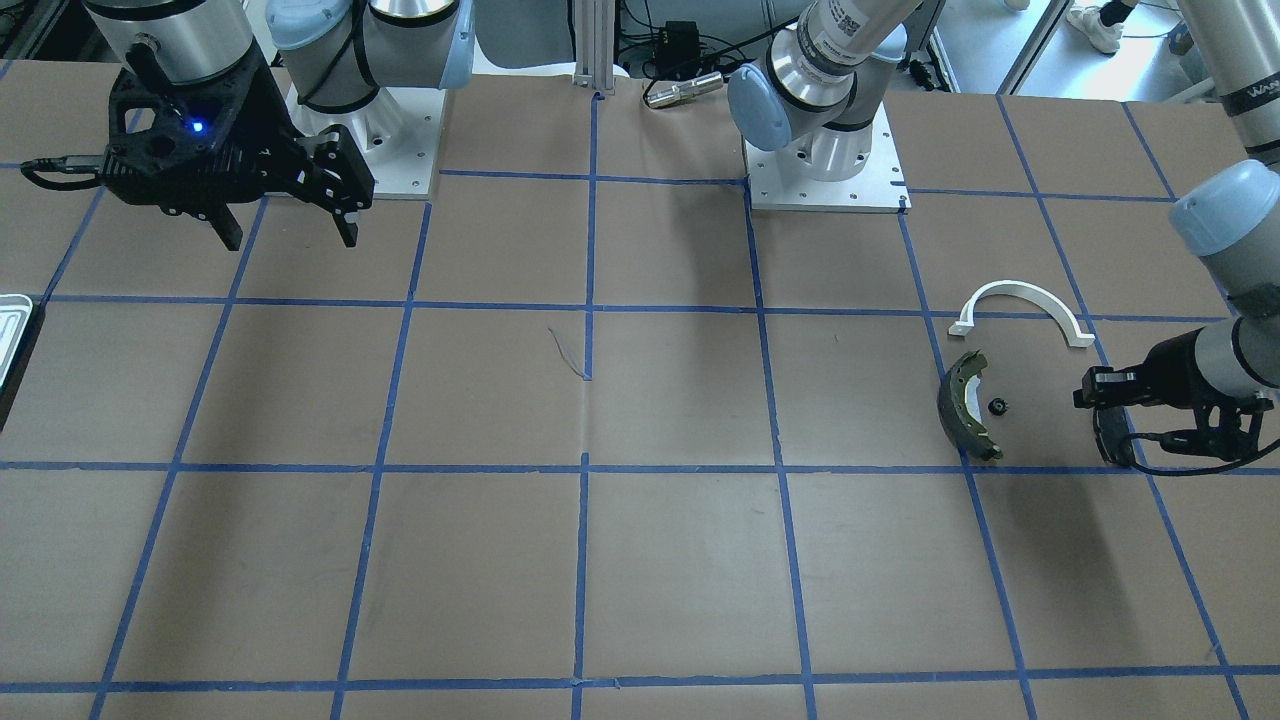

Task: Place bearing gear from tray to pile

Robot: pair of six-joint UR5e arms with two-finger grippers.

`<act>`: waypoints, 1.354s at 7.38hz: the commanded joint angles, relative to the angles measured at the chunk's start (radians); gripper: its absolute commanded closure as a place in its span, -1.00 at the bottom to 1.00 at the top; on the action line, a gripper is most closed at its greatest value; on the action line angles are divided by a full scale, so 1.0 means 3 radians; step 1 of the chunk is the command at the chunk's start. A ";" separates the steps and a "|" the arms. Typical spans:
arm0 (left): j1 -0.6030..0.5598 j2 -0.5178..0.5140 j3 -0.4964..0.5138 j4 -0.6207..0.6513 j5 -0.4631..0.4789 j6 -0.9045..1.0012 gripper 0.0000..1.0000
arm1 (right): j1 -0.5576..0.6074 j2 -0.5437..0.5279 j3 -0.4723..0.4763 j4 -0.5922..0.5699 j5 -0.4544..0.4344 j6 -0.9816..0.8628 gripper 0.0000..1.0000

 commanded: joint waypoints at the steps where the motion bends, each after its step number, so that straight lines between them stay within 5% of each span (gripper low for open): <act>1: 0.0018 -0.0030 -0.0262 0.0294 -0.0003 0.0041 1.00 | -0.0002 0.0000 -0.0003 0.0000 0.0004 0.0000 -1.00; 10: -0.0018 -0.0081 -0.0436 0.0325 -0.0033 0.0026 1.00 | 0.0003 0.0000 0.0003 0.0000 -0.0001 0.0000 -1.00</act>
